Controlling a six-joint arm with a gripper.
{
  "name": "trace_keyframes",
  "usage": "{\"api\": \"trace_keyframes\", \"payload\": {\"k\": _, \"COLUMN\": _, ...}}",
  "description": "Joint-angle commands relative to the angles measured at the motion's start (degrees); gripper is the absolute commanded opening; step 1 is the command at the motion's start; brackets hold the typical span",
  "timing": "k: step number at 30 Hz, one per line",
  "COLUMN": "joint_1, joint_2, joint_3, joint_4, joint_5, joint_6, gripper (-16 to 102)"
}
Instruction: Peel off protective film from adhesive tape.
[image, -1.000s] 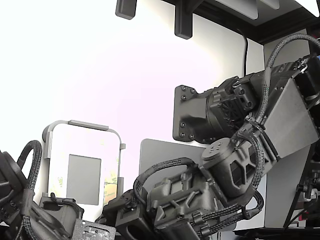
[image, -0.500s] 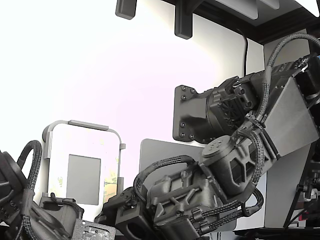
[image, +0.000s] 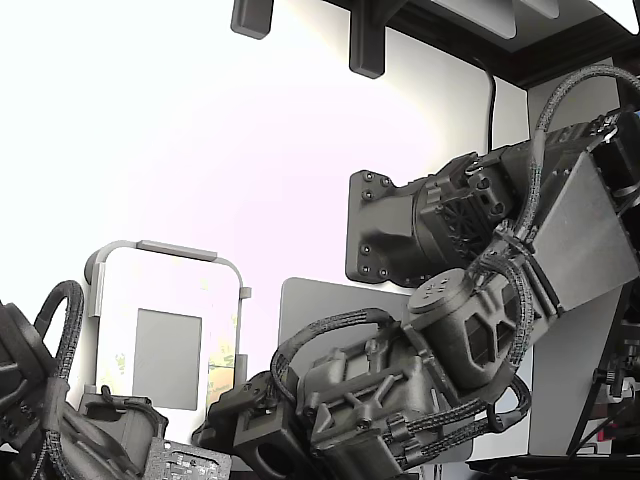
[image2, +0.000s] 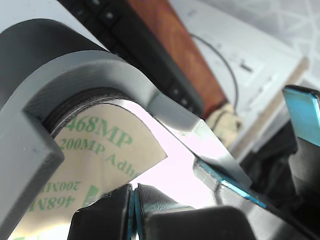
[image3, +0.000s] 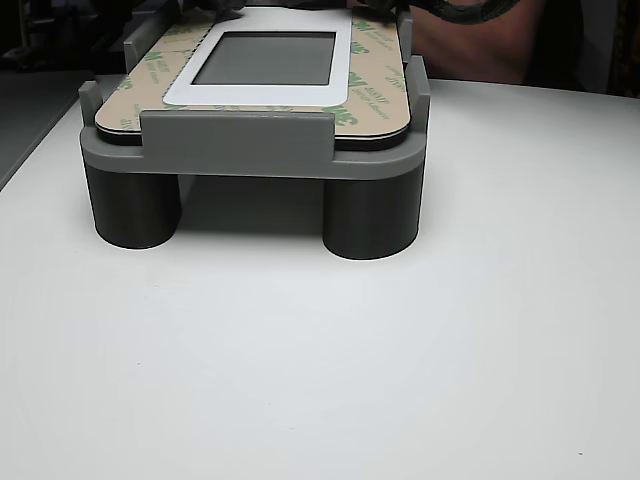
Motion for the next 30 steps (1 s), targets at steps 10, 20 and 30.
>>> {"api": "trace_keyframes", "payload": {"k": 10, "joint_1": -0.7, "joint_2": 1.6, "joint_3": -3.3, "joint_4": 2.5, "joint_5": 0.4, "joint_6": -0.4, "gripper": -10}}
{"api": "trace_keyframes", "payload": {"k": 20, "joint_1": -0.5, "joint_2": 2.3, "joint_3": -3.2, "joint_4": 3.5, "joint_5": 1.6, "joint_6": -0.5, "gripper": -10}}
{"api": "trace_keyframes", "payload": {"k": 30, "joint_1": -0.2, "joint_2": 3.1, "joint_3": -0.9, "joint_4": 2.1, "joint_5": 2.4, "joint_6": 0.2, "gripper": -10}}
